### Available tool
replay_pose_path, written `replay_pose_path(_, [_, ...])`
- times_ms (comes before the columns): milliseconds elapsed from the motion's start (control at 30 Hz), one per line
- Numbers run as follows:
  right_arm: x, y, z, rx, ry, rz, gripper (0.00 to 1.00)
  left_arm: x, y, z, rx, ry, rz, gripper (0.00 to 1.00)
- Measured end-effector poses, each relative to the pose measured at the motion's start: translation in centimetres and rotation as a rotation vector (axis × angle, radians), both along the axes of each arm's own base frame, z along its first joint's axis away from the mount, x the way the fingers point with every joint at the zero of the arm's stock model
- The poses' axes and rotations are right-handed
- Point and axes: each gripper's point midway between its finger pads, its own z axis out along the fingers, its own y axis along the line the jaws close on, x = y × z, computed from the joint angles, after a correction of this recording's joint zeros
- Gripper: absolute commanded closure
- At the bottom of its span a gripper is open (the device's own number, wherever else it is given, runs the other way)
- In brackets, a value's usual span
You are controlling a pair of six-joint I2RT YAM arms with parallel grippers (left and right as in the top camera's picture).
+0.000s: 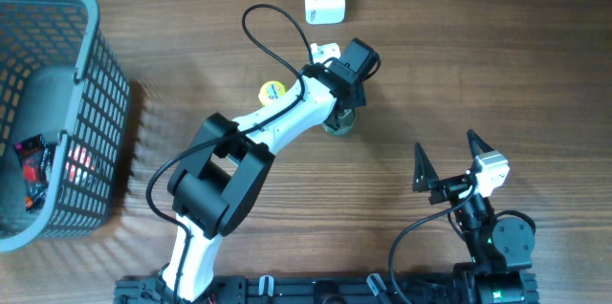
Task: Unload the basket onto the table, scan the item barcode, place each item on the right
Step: 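Carry the tuna can with the left gripper and set it beside the bottle, then reach the left gripper into the basket and grasp the red snack pack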
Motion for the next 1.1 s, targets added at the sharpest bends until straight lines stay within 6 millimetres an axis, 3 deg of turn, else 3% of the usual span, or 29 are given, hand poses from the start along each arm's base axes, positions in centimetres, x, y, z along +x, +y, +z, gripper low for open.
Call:
replay_pose_path(200, [0.0,0.0,0.0,0.0,0.0,0.0,0.0,0.0,0.6,0.6,0.044,-0.009,-0.056,0.0])
replay_pose_path(300, [0.0,0.0,0.0,0.0,0.0,0.0,0.0,0.6,0.3,5.0,0.054,-0.075,-0.151,0.0])
replay_pose_path(433, [0.0,0.0,0.0,0.0,0.0,0.0,0.0,1.7,0.2,20.1,-0.011,-0.33,-0.264,0.0])
replay_pose_path(467, [0.0,0.0,0.0,0.0,0.0,0.0,0.0,1.3,1.1,26.0,-0.037,-0.437,-0.276,0.0])
replay_pose_path(500, [0.0,0.0,0.0,0.0,0.0,0.0,0.0,0.1,3.5,33.7,-0.066,-0.594,-0.253,0.0])
replay_pose_path(533, [0.0,0.0,0.0,0.0,0.0,0.0,0.0,-0.5,5.0,36.2,-0.064,-0.644,-0.226,0.0])
replay_pose_path(567, [0.0,0.0,0.0,0.0,0.0,0.0,0.0,-1.3,7.9,39.2,-0.052,-0.704,-0.161,0.0])
replay_pose_path(633, [0.0,0.0,0.0,0.0,0.0,0.0,0.0,-2.9,16.4,43.4,0.001,-0.788,0.05,0.0])
replay_pose_path(667, [0.0,0.0,0.0,0.0,0.0,0.0,0.0,-4.1,21.2,44.6,0.032,-0.807,0.19,0.0])
replay_pose_path(767, [0.0,0.0,0.0,0.0,0.0,0.0,0.0,-9.1,33.8,44.6,0.109,-0.774,0.617,0.0])
replay_pose_path(833, [0.0,0.0,0.0,0.0,0.0,0.0,0.0,-12.7,39.7,43.1,0.148,-0.714,0.877,0.0])
replay_pose_path(900, [0.0,0.0,0.0,0.0,0.0,0.0,0.0,-15.7,43.8,41.4,0.171,-0.645,1.086,0.0])
replay_pose_path(1000, [0.0,0.0,0.0,0.0,0.0,0.0,0.0,-18.4,47.8,38.7,0.158,-0.557,1.303,0.0])
replay_pose_path(1100, [0.0,0.0,0.0,0.0,0.0,0.0,0.0,-18.5,50.5,34.8,0.156,-0.443,1.408,0.0])
